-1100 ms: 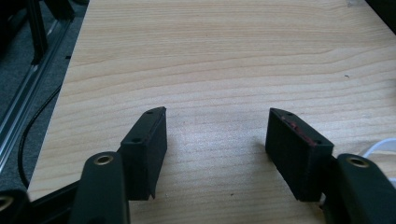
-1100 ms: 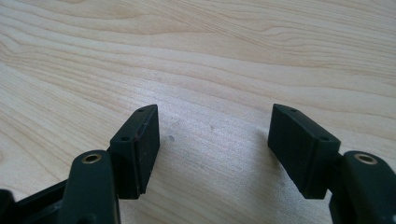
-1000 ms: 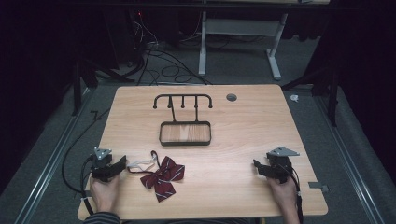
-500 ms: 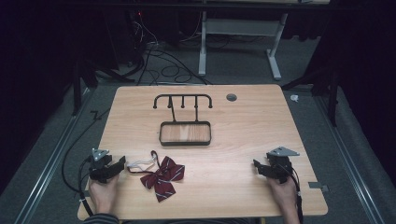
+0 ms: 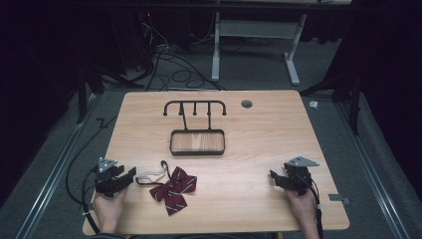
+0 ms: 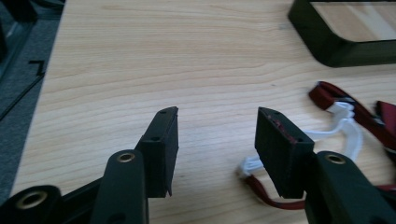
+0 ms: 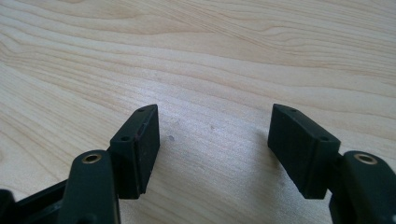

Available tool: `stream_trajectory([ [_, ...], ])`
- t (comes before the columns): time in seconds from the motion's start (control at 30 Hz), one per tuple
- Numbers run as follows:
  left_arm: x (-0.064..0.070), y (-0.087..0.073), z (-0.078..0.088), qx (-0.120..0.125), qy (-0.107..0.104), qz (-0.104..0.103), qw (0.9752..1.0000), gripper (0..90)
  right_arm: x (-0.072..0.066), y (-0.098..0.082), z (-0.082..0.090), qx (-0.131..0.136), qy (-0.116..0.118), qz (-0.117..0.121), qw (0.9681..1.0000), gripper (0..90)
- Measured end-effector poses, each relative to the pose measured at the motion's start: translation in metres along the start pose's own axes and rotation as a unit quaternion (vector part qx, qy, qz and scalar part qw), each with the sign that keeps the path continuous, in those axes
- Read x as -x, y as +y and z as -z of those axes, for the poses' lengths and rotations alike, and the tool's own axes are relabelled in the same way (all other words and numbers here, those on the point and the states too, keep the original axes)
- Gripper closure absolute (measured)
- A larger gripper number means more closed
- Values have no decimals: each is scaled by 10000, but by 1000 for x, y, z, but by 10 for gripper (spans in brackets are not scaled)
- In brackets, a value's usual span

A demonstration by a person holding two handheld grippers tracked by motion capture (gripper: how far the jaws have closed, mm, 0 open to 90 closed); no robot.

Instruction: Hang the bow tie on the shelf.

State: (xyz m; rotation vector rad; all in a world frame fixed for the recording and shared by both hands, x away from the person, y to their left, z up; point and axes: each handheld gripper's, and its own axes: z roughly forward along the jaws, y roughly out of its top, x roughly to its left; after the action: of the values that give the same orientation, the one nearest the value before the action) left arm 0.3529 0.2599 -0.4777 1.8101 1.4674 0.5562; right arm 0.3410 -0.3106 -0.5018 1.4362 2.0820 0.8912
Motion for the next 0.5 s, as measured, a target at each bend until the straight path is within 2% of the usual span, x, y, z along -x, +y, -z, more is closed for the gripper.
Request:
stream_trajectory([
  [0.3, 27, 8, 3, 5, -243, -243, 9994, 492, 0, 0, 0, 0, 3, -2, 10000, 355],
  [0.5, 43, 12, -3, -47, -371, -338, 9987, 492, 0, 0, 0, 1, 7, -8, 10000, 355],
])
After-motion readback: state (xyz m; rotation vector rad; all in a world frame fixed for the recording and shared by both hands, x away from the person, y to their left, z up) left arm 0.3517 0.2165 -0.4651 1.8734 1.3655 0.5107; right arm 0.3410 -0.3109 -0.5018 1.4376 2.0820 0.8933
